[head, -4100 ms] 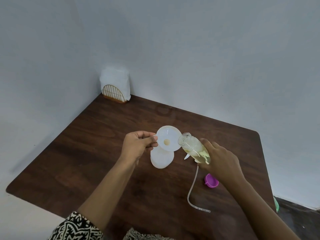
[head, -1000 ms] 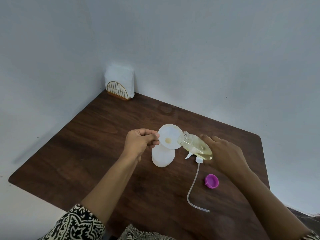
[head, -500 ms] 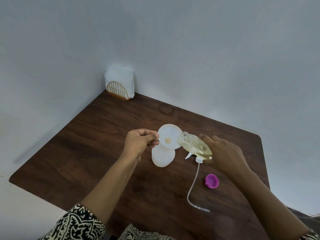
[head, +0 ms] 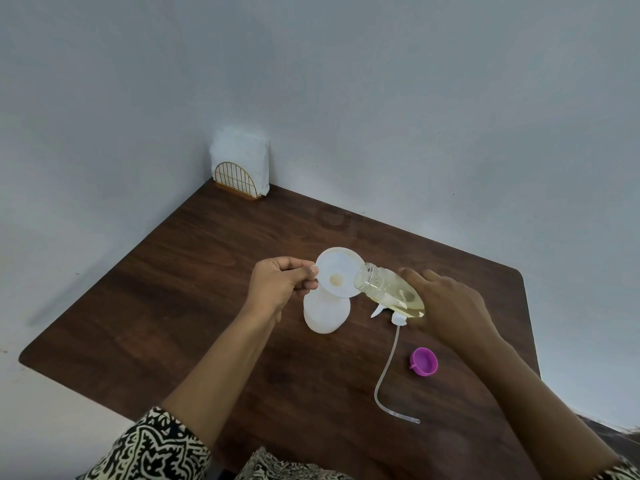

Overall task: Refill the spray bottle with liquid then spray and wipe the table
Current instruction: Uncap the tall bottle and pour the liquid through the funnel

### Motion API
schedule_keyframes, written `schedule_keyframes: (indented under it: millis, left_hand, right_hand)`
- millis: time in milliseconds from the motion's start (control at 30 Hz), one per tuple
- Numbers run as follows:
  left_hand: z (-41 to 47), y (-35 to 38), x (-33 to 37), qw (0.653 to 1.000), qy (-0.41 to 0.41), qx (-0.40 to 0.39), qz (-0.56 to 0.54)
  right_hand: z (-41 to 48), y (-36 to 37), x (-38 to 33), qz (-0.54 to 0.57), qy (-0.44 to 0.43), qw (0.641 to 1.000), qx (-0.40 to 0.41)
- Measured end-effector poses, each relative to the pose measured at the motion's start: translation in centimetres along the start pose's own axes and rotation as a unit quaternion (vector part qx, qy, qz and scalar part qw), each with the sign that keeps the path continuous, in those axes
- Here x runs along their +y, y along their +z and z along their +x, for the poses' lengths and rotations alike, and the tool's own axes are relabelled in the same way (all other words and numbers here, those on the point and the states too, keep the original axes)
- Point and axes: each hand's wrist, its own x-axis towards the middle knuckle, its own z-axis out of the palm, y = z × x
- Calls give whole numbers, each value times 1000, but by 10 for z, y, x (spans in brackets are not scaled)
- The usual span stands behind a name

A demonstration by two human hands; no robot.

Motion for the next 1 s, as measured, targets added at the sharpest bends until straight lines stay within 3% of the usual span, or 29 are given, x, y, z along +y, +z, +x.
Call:
schedule_keyframes:
  millis: [1000]
  left_hand:
    - [-1, -2, -1, 1000, -5, -6, -6]
  right_hand:
    - [1, -3, -1, 0, -6, 1000, -3]
